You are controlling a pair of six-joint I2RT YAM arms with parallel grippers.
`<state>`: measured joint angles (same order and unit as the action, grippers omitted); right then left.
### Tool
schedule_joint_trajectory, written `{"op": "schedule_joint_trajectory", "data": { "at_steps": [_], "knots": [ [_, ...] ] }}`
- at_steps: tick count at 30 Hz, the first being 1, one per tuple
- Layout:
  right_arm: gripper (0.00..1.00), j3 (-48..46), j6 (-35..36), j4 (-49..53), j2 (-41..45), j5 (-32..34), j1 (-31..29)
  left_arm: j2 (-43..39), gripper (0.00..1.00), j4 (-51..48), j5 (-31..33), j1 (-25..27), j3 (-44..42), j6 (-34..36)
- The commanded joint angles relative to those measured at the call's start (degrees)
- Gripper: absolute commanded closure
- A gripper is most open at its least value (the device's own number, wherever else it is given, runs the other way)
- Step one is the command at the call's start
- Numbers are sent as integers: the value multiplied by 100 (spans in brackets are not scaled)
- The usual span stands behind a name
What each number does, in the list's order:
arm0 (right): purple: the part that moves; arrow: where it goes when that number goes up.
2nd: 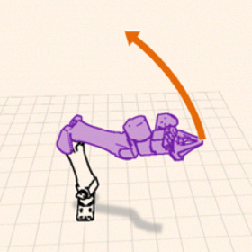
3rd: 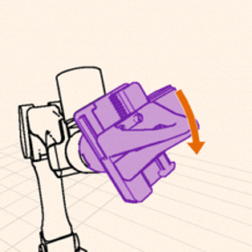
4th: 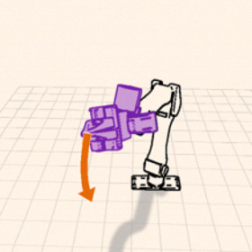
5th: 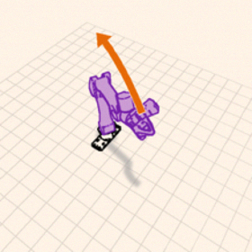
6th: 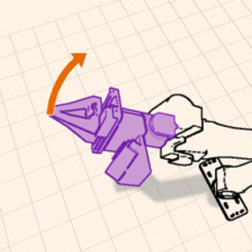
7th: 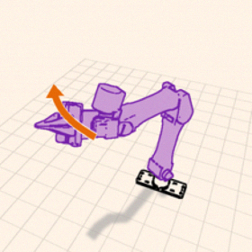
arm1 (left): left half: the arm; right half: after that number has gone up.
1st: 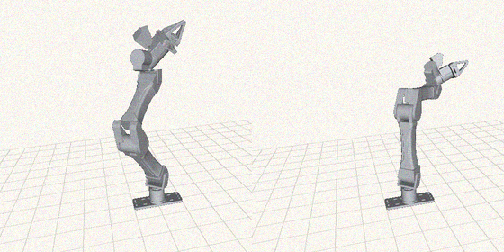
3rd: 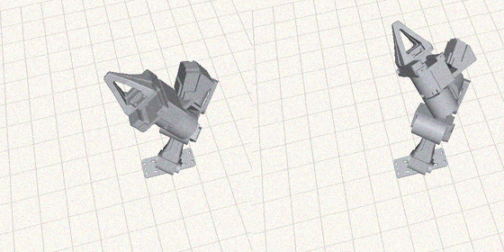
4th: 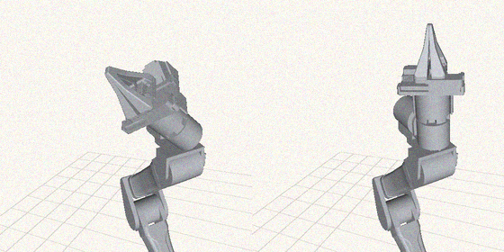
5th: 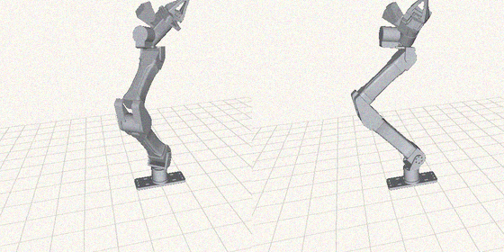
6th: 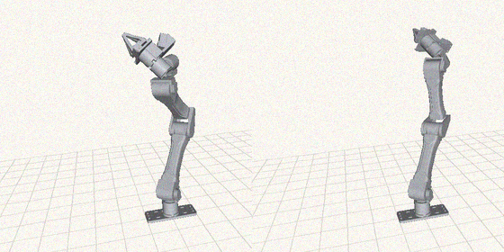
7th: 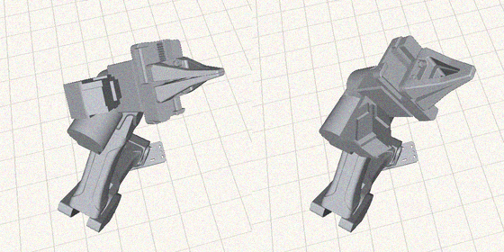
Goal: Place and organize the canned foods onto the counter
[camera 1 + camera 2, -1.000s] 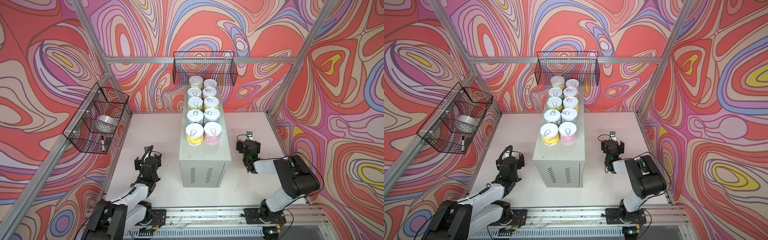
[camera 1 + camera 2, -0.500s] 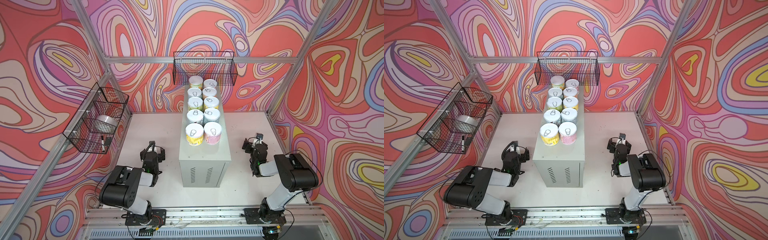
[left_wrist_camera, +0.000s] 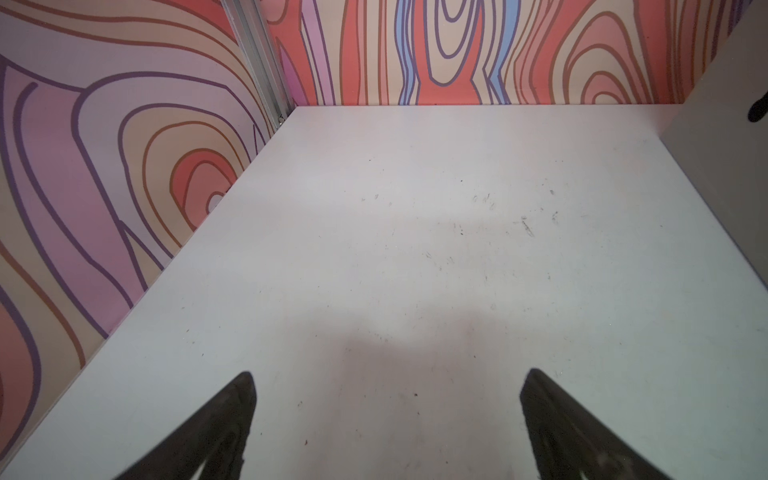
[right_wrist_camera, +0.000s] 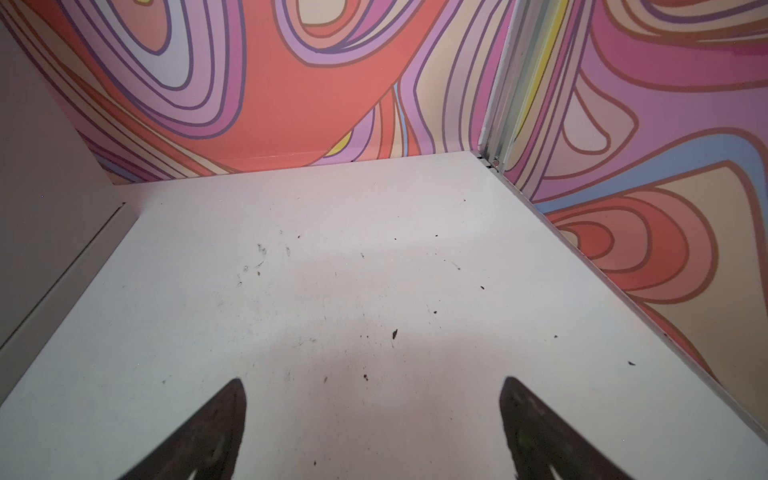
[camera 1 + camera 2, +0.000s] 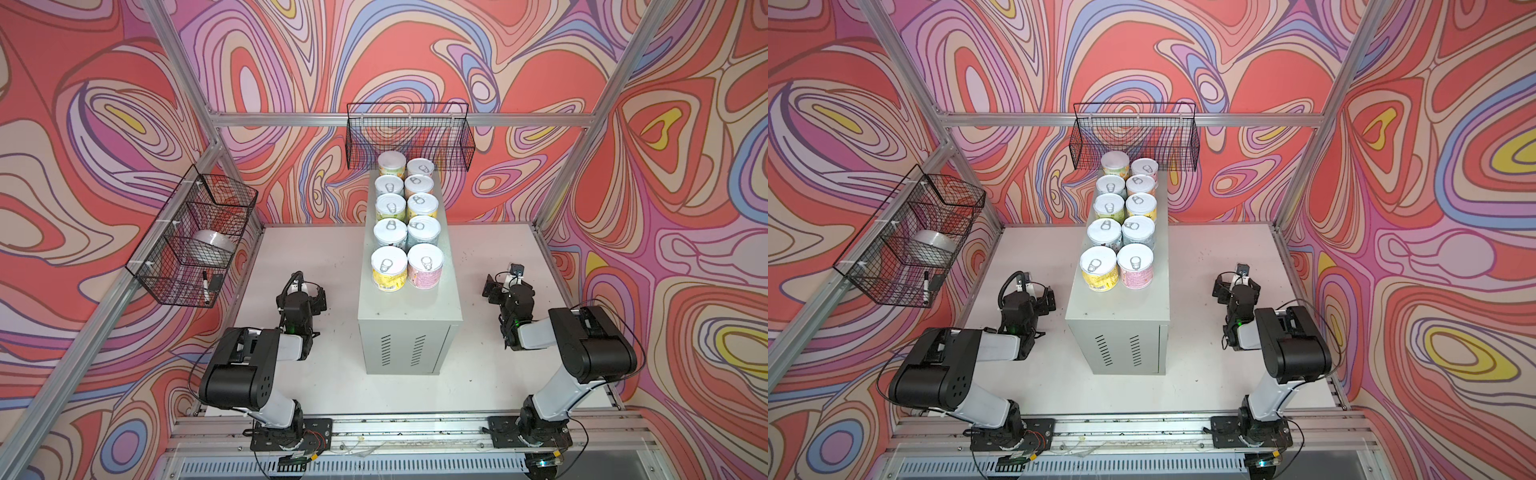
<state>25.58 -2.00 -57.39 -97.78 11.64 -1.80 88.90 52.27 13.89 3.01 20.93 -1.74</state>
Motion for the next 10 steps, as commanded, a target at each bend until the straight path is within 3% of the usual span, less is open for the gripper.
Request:
{"op": "schedule_joint_trajectory", "data": {
  "at_steps": [1, 10],
  "knots": [
    [2, 151, 38, 236, -74, -238, 7, -35, 0, 97, -75, -19, -32, -33],
    [2, 123, 18, 242, -31, -434, 128, -47, 0, 76, -84, -24, -28, -38]
  ]
}}
